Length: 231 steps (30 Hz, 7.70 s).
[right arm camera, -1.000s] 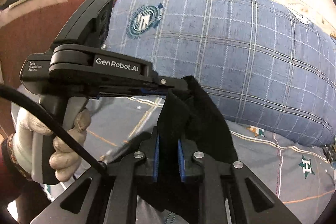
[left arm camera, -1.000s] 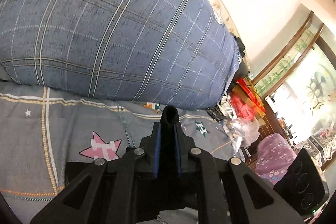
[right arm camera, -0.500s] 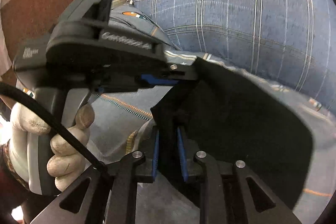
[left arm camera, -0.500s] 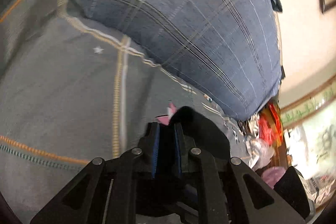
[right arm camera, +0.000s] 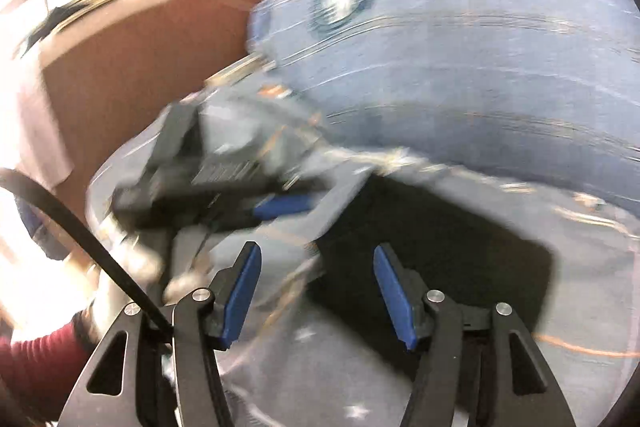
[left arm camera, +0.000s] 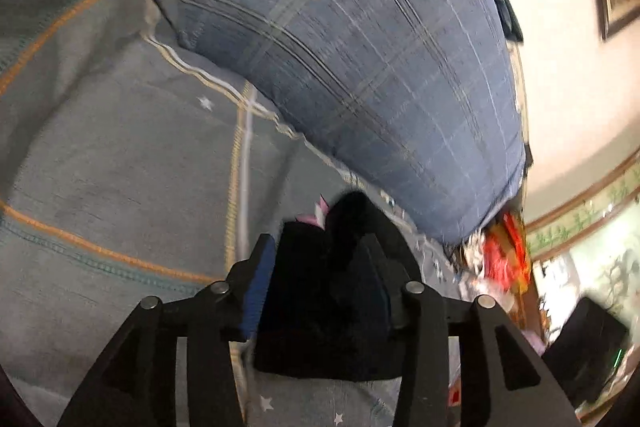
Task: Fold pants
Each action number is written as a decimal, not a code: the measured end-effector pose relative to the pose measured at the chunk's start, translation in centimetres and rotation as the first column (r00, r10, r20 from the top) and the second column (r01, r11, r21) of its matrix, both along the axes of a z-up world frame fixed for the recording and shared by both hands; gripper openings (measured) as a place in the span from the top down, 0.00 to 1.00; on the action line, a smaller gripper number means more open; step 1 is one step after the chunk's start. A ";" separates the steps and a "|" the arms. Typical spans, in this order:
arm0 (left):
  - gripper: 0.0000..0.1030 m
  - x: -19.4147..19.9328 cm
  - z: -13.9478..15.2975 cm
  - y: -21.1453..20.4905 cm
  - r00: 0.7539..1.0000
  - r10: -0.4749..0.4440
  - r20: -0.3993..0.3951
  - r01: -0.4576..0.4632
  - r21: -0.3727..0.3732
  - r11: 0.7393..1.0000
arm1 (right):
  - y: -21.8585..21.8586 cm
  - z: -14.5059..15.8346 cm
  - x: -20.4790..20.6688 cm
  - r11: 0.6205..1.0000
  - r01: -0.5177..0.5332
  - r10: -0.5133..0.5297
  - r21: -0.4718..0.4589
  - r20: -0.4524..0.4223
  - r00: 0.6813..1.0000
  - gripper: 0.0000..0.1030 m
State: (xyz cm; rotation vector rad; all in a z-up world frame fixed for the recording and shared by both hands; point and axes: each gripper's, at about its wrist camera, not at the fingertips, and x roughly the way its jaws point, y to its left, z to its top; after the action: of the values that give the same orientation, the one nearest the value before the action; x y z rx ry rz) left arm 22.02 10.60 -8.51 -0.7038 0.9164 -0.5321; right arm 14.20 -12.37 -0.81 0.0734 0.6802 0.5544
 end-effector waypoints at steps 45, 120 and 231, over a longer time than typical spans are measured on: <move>0.38 -2.9 -4.5 -1.7 0.994 -0.109 -0.004 0.109 -0.006 0.994 | -14.8 -10.6 6.2 0.861 0.400 -0.206 0.314 -0.503 0.839 0.39; 0.46 5.6 -2.9 -8.9 0.986 -0.057 -0.156 0.083 0.165 0.983 | -17.2 -9.9 11.7 0.854 0.396 -0.219 0.338 -0.455 0.863 0.70; 0.01 -23.7 6.4 -13.5 0.915 0.013 0.403 -0.314 0.692 0.650 | -10.1 -8.3 -13.5 0.899 0.438 -0.432 0.023 -0.129 0.893 0.25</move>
State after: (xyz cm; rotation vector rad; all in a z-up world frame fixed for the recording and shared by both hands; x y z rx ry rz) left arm -1.64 -2.90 -2.15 0.0867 0.6169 -0.0674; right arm 0.67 -22.51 -9.16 0.3038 0.7396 0.1338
